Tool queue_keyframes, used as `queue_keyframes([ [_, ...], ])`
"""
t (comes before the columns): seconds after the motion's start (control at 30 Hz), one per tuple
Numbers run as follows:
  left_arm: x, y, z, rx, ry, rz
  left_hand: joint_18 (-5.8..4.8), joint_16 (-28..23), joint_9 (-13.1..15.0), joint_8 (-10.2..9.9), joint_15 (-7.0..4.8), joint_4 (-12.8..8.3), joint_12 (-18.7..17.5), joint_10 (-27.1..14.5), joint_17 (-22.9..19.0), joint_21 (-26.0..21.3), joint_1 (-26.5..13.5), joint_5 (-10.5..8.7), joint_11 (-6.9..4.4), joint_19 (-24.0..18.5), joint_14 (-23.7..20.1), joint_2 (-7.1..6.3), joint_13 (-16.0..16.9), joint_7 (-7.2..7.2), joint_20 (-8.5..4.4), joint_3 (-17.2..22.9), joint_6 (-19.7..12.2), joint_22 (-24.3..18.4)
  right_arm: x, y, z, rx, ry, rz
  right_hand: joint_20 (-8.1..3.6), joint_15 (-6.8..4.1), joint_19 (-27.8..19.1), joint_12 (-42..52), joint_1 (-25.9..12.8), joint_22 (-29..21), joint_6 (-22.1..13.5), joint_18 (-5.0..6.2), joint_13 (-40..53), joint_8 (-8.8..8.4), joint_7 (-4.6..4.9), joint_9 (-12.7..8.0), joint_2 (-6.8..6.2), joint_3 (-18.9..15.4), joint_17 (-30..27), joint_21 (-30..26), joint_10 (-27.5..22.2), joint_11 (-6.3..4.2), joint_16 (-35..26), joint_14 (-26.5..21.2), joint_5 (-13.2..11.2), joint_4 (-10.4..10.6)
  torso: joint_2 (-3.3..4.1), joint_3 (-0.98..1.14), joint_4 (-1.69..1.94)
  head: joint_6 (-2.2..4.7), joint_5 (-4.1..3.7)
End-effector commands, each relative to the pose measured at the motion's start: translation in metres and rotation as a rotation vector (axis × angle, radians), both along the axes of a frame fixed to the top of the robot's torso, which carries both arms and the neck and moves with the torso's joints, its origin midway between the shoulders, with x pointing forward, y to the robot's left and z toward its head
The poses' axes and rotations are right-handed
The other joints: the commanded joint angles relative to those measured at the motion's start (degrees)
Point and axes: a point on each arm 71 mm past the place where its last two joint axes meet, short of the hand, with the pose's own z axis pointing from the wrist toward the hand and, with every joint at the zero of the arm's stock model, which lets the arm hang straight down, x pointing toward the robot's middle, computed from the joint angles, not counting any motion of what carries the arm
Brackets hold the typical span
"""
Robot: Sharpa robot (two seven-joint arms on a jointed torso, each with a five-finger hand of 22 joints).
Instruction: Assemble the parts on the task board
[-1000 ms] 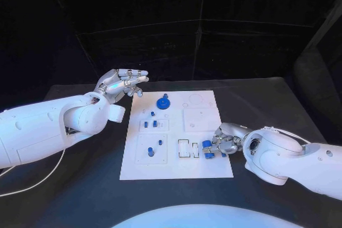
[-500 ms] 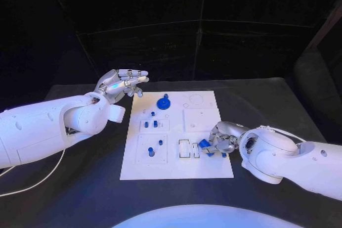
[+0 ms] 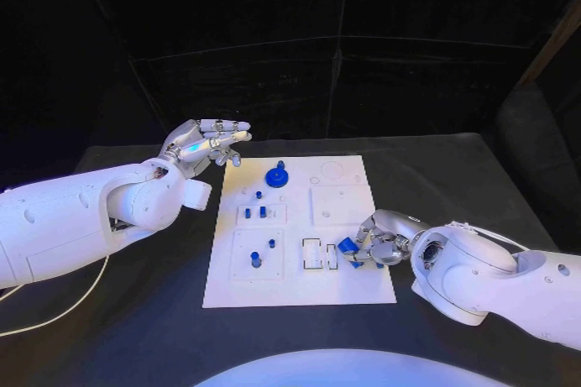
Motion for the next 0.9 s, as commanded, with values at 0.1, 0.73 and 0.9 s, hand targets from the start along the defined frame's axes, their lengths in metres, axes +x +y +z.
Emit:
queue_keyframes([
  [0.1, 0.0, -0.001, 0.001, -0.008, -0.005, -0.009, 0.75, -0.18, 0.01, 0.31, -0.03, 0.11, 0.33, -0.37, -0.02, -0.24, -0.5, 0.13, -0.17, -0.3, -0.47, 0.29, 0.09, 0.08, 0.19, -0.29, -0.39, -0.1, -0.003, 0.004, 0.006, 0.1, -0.004, -0.057, -0.23, -0.36, 2.06, 0.45, -1.84, 9.58, 0.55, -1.19, 0.13, 0.26, -0.23, 0.15, 1.22, -0.36, 4.06, 0.49, 0.61, -0.27, 0.4, 3.98, 0.71, 0.26, 0.05, -0.05, 0.04, 0.06, -0.05],
  [0.73, -0.001, -0.003, 0.001, -0.009, -0.004, -0.013, 0.75, -0.13, -0.01, 0.29, -0.02, 0.15, 0.4, -0.5, -0.01, -0.29, -0.64, 0.13, -0.17, -0.29, -0.47, 0.25, 0.08, 0.08, 0.21, -0.41, -0.52, -0.14, 0.0, 0.047, 0.001, 0.131, 0.029, 0.014, -0.6, -0.81, 2.27, 0.57, -3.28, 9.86, 2.54, -1.25, 0.67, 0.85, -1.0, 0.4, 2.19, -1.01, 4.23, 0.63, 1.05, -0.87, 0.47, 3.99, -0.55, 0.15, 0.15, 0.01, 0.05, 0.01, 0.78],
  [0.9, -0.001, -0.003, 0.001, -0.009, -0.003, -0.014, 0.75, -0.13, -0.01, 0.29, -0.02, 0.15, 0.4, -0.5, -0.01, -0.29, -0.64, 0.13, -0.17, -0.29, -0.47, 0.25, 0.08, 0.08, 0.21, -0.41, -0.52, -0.14, 0.003, 0.052, 0.0, 0.122, 0.018, 0.015, -0.64, -0.86, 2.27, 0.55, -3.26, 9.86, 2.75, -1.25, 0.69, 0.94, -1.09, 0.46, 2.26, -1.02, 4.29, 0.62, 1.07, -0.94, 0.49, 4.0, -0.65, 0.12, 0.13, 0.0, 0.05, 0.03, 1.0],
])
